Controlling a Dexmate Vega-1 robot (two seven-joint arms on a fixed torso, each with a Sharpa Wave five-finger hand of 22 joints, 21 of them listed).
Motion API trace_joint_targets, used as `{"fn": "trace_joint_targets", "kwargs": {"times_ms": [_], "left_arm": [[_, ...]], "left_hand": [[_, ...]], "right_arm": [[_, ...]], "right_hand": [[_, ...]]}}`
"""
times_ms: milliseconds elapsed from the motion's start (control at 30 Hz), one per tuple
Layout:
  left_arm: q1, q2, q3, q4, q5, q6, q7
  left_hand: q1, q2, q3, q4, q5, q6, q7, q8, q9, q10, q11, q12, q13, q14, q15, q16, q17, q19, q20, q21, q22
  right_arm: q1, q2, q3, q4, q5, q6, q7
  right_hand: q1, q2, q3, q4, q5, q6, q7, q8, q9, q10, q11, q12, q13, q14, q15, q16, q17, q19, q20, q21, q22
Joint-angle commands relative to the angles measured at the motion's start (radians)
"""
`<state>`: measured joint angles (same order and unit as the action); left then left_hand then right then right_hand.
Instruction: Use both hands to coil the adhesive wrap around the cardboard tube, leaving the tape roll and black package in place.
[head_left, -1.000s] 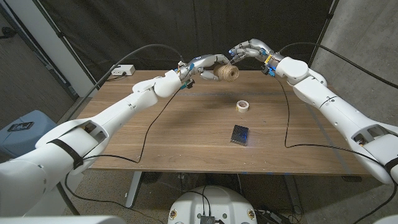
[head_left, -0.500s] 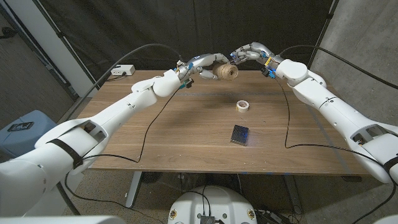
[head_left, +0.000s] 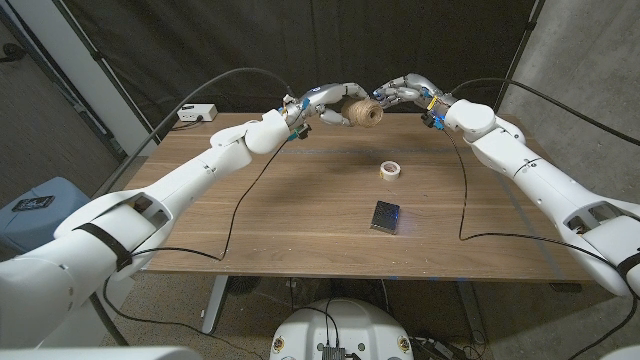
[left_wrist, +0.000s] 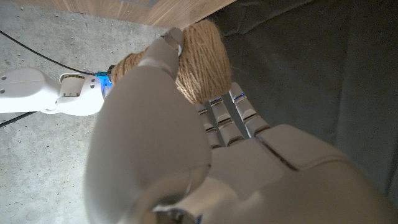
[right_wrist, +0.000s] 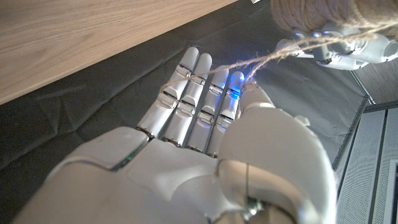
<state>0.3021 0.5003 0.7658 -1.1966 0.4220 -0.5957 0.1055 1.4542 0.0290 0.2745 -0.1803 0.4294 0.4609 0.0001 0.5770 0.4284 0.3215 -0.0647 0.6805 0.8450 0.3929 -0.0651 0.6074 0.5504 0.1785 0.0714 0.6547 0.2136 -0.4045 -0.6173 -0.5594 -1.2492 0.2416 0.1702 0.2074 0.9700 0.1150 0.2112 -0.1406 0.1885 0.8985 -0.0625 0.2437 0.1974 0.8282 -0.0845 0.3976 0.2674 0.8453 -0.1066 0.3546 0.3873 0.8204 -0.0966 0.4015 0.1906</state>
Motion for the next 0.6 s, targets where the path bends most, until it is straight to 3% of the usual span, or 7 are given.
{"fn": "trace_joint_targets", "kwargs": {"times_ms": [33,600], "left_arm": [[0.003,0.001,-0.005,-0.008,0.001,0.006,0.002],[0.004,0.002,-0.010,-0.012,0.002,0.002,0.011]], "left_hand": [[0.001,0.071,0.029,0.021,0.007,0.014,0.009,0.006,0.005,0.009,0.002,0.002,0.005,0.013,0.002,0.005,0.079,-0.008,0.002,0.004,0.003],[0.000,0.070,0.031,0.021,0.008,0.015,0.007,0.006,0.004,0.008,0.002,0.001,0.007,0.014,0.003,0.003,0.079,-0.009,0.001,0.009,0.002]], "right_arm": [[-0.018,-0.010,-0.003,-0.003,0.006,-0.025,-0.004],[-0.047,-0.012,-0.009,-0.023,0.022,-0.057,-0.004]], "right_hand": [[-0.005,0.003,-0.002,-0.002,0.002,0.008,-0.001,-0.003,0.005,0.002,0.005,-0.004,0.004,0.007,-0.103,-0.001,0.006,-0.008,-0.048,0.004,-0.001],[0.000,0.004,0.000,-0.004,0.003,0.009,-0.001,-0.005,0.006,0.002,0.004,-0.007,0.007,0.006,-0.105,-0.003,0.007,-0.010,-0.049,0.005,-0.001]]}}
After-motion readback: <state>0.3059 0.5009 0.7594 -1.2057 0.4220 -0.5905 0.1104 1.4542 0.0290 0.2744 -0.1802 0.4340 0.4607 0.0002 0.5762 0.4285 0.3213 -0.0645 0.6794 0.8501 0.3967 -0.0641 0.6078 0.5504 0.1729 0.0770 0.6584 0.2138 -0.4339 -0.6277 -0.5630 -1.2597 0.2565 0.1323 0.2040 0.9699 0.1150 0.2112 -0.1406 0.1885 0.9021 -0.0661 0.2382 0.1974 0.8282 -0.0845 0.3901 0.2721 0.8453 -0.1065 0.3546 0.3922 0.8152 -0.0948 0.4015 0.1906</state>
